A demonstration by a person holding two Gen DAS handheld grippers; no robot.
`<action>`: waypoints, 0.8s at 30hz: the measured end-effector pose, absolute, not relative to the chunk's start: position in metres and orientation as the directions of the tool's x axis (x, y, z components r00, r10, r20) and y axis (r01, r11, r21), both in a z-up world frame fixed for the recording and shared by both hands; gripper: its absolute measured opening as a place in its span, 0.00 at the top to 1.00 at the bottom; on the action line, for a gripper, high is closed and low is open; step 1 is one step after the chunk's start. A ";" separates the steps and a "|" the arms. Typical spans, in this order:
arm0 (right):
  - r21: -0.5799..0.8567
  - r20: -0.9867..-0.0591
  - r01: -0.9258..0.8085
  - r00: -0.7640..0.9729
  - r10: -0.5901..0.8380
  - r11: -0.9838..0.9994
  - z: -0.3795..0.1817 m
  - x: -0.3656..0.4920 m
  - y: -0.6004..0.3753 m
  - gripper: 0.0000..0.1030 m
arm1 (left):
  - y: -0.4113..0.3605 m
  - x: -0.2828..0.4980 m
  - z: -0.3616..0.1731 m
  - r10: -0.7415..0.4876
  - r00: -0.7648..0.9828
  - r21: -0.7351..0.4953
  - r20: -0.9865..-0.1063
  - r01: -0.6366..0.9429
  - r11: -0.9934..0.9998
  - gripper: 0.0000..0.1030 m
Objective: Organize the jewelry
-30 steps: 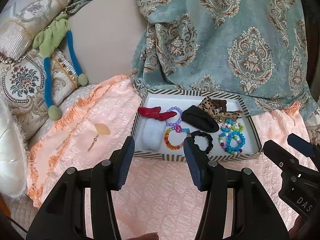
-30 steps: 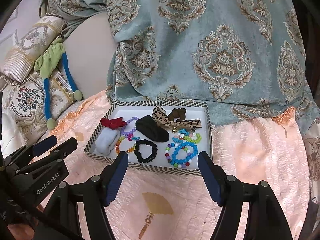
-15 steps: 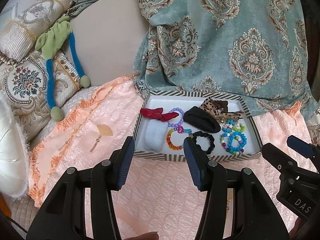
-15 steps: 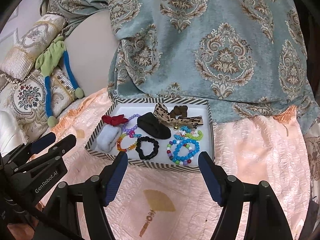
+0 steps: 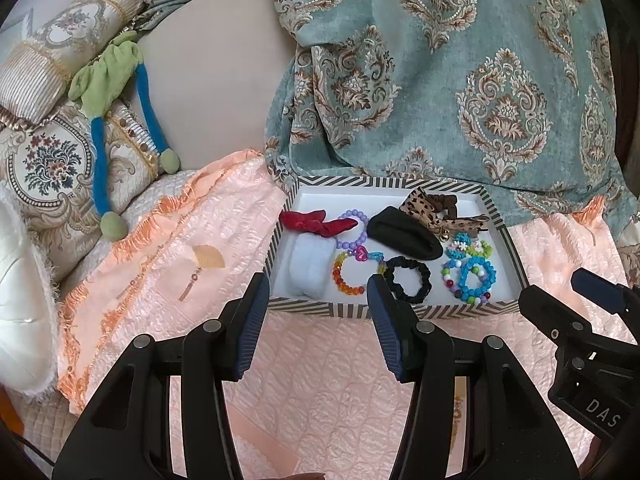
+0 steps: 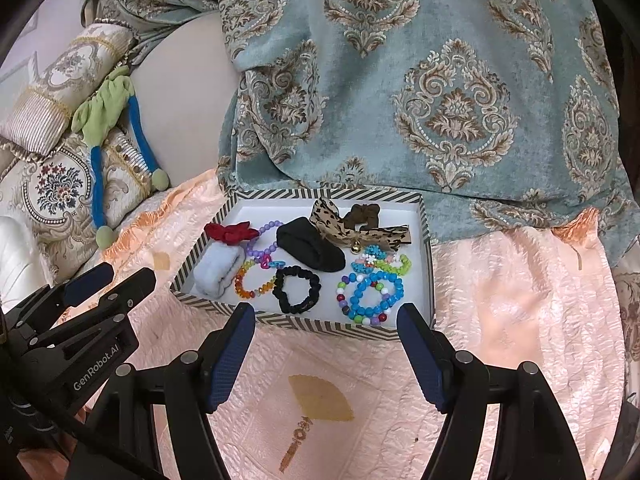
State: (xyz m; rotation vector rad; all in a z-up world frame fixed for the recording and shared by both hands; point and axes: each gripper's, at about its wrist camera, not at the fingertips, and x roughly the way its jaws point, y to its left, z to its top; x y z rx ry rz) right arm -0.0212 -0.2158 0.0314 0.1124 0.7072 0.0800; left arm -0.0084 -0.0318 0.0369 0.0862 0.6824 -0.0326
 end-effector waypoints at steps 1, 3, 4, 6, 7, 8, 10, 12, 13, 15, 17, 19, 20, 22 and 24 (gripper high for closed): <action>0.129 -0.644 -0.035 0.757 0.111 0.991 0.031 -0.021 -0.216 0.31 | -0.032 -0.008 0.037 -0.002 0.776 0.068 -0.631 0.058 0.996 0.51; 0.130 -0.644 -0.034 0.757 0.110 0.991 0.031 -0.021 -0.216 0.31 | -0.032 -0.008 0.036 -0.003 0.776 0.067 -0.631 0.058 0.996 0.51; 0.131 -0.645 -0.034 0.756 0.111 0.991 0.031 -0.021 -0.216 0.31 | -0.032 -0.008 0.036 -0.003 0.775 0.068 -0.631 0.059 0.996 0.51; 0.132 -0.647 -0.034 0.754 0.112 0.991 0.030 -0.020 -0.216 0.31 | -0.032 -0.008 0.036 -0.002 0.775 0.070 -0.632 0.060 0.996 0.51; 0.132 -0.648 -0.034 0.753 0.113 0.991 0.029 -0.020 -0.216 0.31 | -0.033 -0.008 0.036 -0.002 0.773 0.072 -0.634 0.062 0.996 0.51; 0.132 -0.649 -0.035 0.753 0.113 0.991 0.029 -0.020 -0.216 0.31 | -0.033 -0.007 0.036 -0.003 0.772 0.072 -0.635 0.063 0.995 0.51; 0.133 -0.650 -0.036 0.752 0.114 0.990 0.028 -0.019 -0.216 0.31 | -0.034 -0.007 0.035 -0.003 0.771 0.073 -0.637 0.064 0.995 0.51; 0.134 -0.649 -0.038 0.752 0.116 0.990 0.028 -0.019 -0.215 0.31 | -0.035 -0.007 0.035 -0.002 0.771 0.075 -0.637 0.065 0.995 0.51; 0.134 -0.649 -0.038 0.752 0.116 0.990 0.029 -0.019 -0.215 0.31 | -0.035 -0.007 0.034 -0.001 0.771 0.077 -0.637 0.065 0.995 0.51; 0.133 -0.649 -0.039 0.752 0.117 0.990 0.029 -0.018 -0.215 0.31 | -0.035 -0.006 0.034 0.000 0.770 0.079 -0.638 0.065 0.995 0.51; 0.137 -0.649 -0.037 0.751 0.118 0.990 0.029 -0.018 -0.215 0.31 | -0.035 -0.007 0.034 0.002 0.771 0.080 -0.637 0.064 0.995 0.51; 0.140 -0.650 -0.037 0.751 0.120 0.989 0.029 -0.017 -0.215 0.31 | -0.034 -0.006 0.034 0.002 0.770 0.079 -0.638 0.062 0.995 0.51; 0.138 -0.650 -0.037 0.751 0.119 0.990 0.029 -0.018 -0.215 0.31 | -0.034 -0.006 0.034 0.002 0.770 0.077 -0.638 0.062 0.995 0.51; 0.139 -0.651 -0.039 0.749 0.120 0.990 0.029 -0.017 -0.215 0.31 | -0.033 -0.006 0.035 0.002 0.771 0.076 -0.637 0.061 0.995 0.51; 0.140 -0.652 -0.040 0.748 0.123 0.989 0.029 -0.016 -0.215 0.31 | -0.033 -0.005 0.034 0.002 0.771 0.076 -0.637 0.061 0.995 0.51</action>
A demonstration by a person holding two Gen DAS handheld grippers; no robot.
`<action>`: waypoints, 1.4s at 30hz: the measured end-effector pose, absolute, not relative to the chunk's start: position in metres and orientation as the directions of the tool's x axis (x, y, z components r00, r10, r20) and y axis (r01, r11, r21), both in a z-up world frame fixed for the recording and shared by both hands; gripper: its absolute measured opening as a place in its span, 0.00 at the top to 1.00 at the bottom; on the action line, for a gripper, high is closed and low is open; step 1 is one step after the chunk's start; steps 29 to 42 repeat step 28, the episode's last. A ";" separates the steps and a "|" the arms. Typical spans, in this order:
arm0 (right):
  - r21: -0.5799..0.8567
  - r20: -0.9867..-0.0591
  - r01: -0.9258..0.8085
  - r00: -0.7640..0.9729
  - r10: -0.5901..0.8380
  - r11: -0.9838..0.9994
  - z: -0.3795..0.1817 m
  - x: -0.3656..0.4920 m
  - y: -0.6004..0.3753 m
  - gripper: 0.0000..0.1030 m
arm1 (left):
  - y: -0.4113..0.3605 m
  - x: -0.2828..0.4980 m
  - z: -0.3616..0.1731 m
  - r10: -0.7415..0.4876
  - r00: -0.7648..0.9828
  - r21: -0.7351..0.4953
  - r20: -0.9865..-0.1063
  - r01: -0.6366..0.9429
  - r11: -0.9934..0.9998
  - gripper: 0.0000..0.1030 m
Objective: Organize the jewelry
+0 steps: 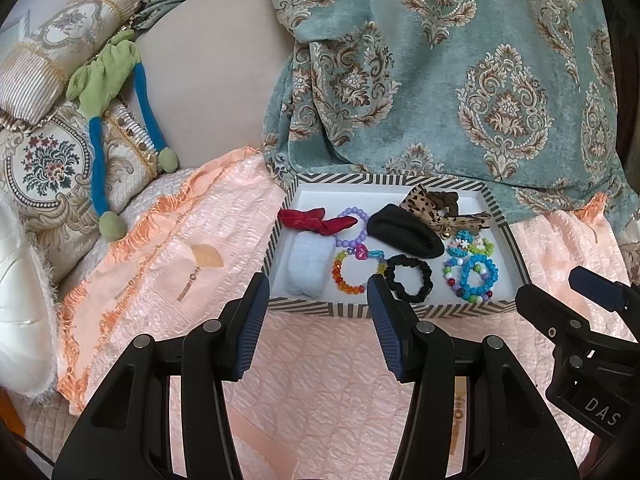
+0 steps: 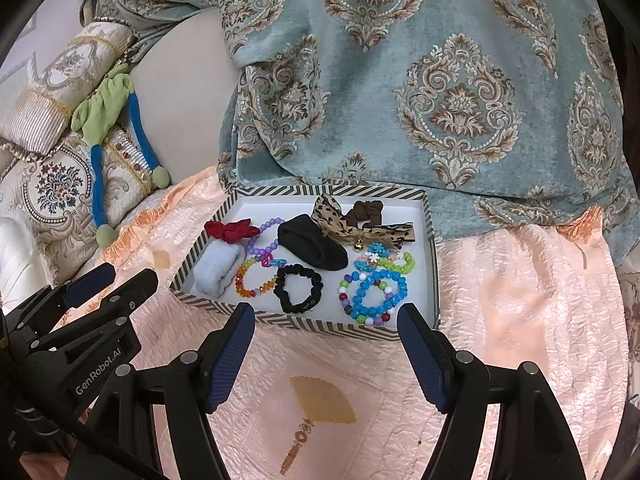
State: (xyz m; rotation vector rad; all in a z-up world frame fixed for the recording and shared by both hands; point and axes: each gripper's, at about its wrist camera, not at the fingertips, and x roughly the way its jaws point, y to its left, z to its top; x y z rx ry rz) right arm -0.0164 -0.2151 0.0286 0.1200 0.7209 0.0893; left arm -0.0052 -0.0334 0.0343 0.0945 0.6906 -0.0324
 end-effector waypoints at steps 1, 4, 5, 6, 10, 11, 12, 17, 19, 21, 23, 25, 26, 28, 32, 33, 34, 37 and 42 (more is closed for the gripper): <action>0.140 -0.653 -0.041 0.747 0.123 0.989 0.028 -0.016 -0.215 0.31 | -0.033 -0.005 0.034 0.001 0.770 0.075 -0.638 0.061 0.995 0.51; 0.139 -0.657 -0.045 0.744 0.126 0.989 0.027 -0.015 -0.213 0.31 | -0.033 -0.005 0.034 0.001 0.767 0.074 -0.641 0.061 0.995 0.51; 0.138 -0.657 -0.045 0.743 0.126 0.989 0.026 -0.015 -0.213 0.31 | -0.033 -0.004 0.033 0.001 0.766 0.074 -0.642 0.061 0.995 0.51; 0.139 -0.657 -0.045 0.744 0.126 0.989 0.026 -0.015 -0.213 0.31 | -0.033 -0.004 0.033 0.001 0.765 0.074 -0.644 0.061 0.995 0.51; 0.138 -0.656 -0.045 0.744 0.125 0.989 0.026 -0.016 -0.212 0.31 | -0.032 -0.003 0.032 -0.001 0.763 0.069 -0.647 0.059 0.996 0.51; 0.137 -0.655 -0.045 0.745 0.125 0.990 0.026 -0.016 -0.212 0.31 | -0.033 -0.003 0.032 0.000 0.763 0.069 -0.646 0.059 0.996 0.51; 0.137 -0.655 -0.046 0.745 0.125 0.989 0.027 -0.016 -0.212 0.31 | -0.033 -0.003 0.032 -0.001 0.764 0.069 -0.645 0.059 0.996 0.51; 0.138 -0.652 -0.048 0.747 0.127 0.989 0.027 -0.015 -0.210 0.31 | -0.034 -0.003 0.034 -0.001 0.769 0.070 -0.640 0.059 0.996 0.51; 0.139 -0.653 -0.049 0.747 0.128 0.989 0.028 -0.016 -0.211 0.31 | -0.034 -0.004 0.034 -0.002 0.776 0.072 -0.631 0.061 0.995 0.50; 0.138 -0.653 -0.050 0.746 0.129 0.989 0.027 -0.016 -0.211 0.31 | -0.035 -0.005 0.035 -0.002 0.782 0.076 -0.624 0.064 0.995 0.48; 0.139 -0.654 -0.049 0.745 0.129 0.989 0.027 -0.016 -0.211 0.31 | -0.034 -0.005 0.035 -0.007 0.784 0.072 -0.621 0.066 0.995 0.47; 0.143 -0.657 -0.047 0.743 0.130 0.989 0.026 -0.015 -0.212 0.31 | -0.034 -0.005 0.034 -0.009 0.786 0.071 -0.618 0.067 0.995 0.47; 0.147 -0.658 -0.044 0.742 0.131 0.988 0.024 -0.015 -0.214 0.31 | -0.034 -0.005 0.034 -0.008 0.784 0.071 -0.620 0.067 0.995 0.46; 0.153 -0.656 -0.035 0.744 0.128 0.988 0.022 -0.015 -0.220 0.31 | -0.033 -0.004 0.032 -0.014 0.778 0.063 -0.628 0.069 0.996 0.44; 0.153 -0.656 -0.035 0.744 0.128 0.988 0.022 -0.015 -0.220 0.31 | -0.033 -0.004 0.032 -0.014 0.778 0.063 -0.628 0.069 0.996 0.44; 0.153 -0.656 -0.035 0.744 0.128 0.988 0.022 -0.015 -0.220 0.31 | -0.033 -0.004 0.032 -0.014 0.778 0.063 -0.628 0.069 0.996 0.44; 0.153 -0.656 -0.035 0.744 0.128 0.988 0.022 -0.015 -0.220 0.31 | -0.033 -0.004 0.032 -0.014 0.778 0.063 -0.628 0.069 0.996 0.44; 0.153 -0.656 -0.035 0.744 0.128 0.988 0.022 -0.015 -0.220 0.31 | -0.033 -0.004 0.032 -0.014 0.778 0.063 -0.628 0.069 0.996 0.44; 0.153 -0.656 -0.035 0.744 0.128 0.988 0.022 -0.015 -0.220 0.31 | -0.033 -0.004 0.032 -0.014 0.778 0.063 -0.628 0.069 0.996 0.44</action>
